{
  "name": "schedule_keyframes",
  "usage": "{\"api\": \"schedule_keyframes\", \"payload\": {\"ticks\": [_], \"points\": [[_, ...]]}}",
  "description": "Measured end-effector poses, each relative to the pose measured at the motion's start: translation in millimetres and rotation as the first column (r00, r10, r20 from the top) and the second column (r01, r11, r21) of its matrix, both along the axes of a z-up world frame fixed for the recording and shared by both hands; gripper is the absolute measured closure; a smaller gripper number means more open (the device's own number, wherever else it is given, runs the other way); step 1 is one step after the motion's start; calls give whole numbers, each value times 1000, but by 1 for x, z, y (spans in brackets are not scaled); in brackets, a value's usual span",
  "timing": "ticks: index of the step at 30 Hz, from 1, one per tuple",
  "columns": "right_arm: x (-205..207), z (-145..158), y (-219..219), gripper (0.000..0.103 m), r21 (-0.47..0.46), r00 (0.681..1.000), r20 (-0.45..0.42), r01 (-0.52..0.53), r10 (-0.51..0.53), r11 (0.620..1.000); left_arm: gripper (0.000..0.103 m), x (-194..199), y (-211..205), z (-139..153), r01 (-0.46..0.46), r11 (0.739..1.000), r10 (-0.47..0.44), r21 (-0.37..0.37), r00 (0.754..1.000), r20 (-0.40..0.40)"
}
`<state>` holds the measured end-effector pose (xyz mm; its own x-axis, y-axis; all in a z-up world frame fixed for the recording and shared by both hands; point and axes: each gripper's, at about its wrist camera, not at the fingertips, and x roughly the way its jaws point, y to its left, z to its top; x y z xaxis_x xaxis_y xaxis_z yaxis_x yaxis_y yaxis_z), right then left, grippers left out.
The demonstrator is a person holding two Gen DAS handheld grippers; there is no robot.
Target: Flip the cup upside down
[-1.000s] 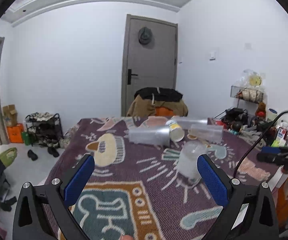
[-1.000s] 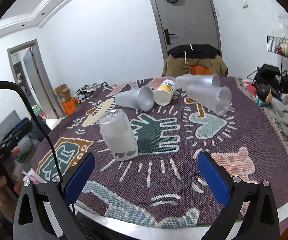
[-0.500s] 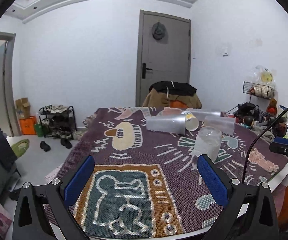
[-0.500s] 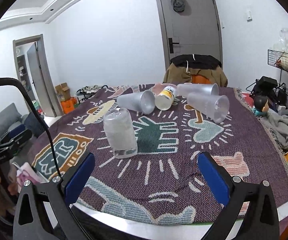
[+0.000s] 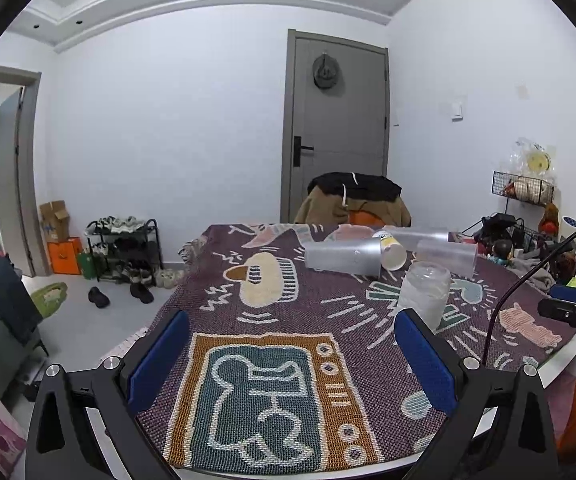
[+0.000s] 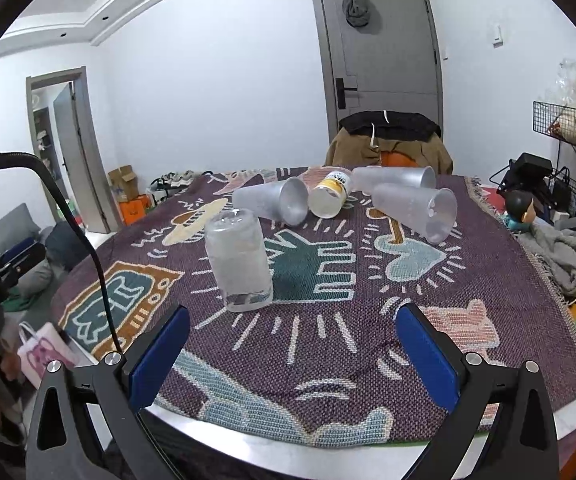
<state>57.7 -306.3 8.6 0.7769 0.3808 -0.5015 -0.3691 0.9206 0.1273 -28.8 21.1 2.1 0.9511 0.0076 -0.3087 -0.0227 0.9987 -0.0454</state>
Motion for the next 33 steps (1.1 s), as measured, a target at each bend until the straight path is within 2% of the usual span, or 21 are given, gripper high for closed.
{"api": "schedule_keyframes", "payload": {"ticks": [33], "points": [[2, -5, 2, 0, 33, 999, -28, -18, 19, 999, 0, 2, -2, -1, -17, 999, 17, 39, 1000, 4]]}}
